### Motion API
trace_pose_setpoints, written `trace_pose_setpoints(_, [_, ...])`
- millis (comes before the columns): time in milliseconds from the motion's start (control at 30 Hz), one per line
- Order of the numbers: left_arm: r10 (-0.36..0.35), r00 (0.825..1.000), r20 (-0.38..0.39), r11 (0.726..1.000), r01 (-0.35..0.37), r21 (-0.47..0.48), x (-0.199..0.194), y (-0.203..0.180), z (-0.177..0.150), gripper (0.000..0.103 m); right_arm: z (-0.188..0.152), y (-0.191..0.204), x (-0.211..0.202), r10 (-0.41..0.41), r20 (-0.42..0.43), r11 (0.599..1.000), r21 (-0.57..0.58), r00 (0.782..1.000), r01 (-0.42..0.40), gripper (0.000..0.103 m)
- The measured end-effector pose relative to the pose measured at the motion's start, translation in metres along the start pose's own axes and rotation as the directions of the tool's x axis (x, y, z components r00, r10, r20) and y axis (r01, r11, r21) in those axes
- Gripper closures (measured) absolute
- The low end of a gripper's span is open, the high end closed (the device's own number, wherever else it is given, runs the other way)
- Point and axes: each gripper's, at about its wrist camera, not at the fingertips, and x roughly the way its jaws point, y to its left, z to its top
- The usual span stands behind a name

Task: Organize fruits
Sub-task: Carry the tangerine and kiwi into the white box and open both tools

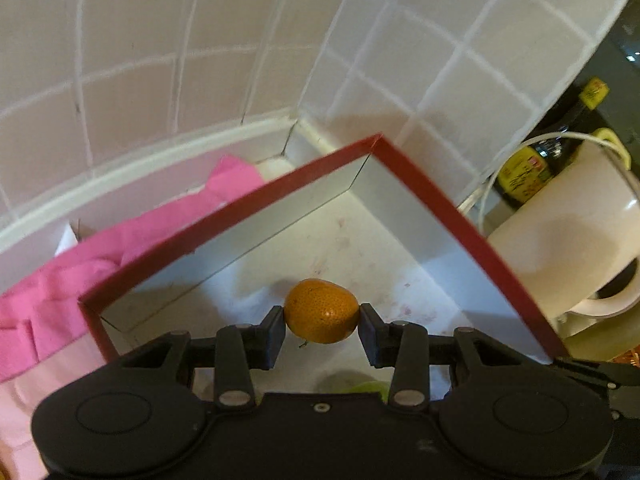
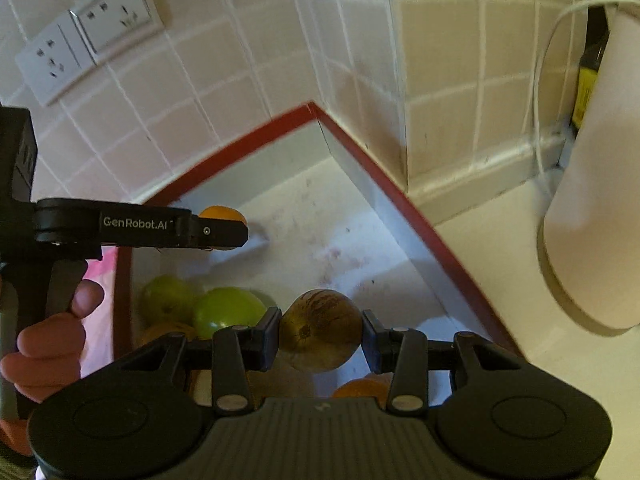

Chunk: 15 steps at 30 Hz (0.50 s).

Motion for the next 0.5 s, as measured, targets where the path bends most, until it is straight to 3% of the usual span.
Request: trace_pose_setpoints(500, [0.022,0.999,-0.024,1.000,-0.022,-0.007,0.017,-0.002,0.002,0.056,-0.001,0.000,0.016,-0.033,-0.012,0.999,-0.007,0.999,0.033,0.057])
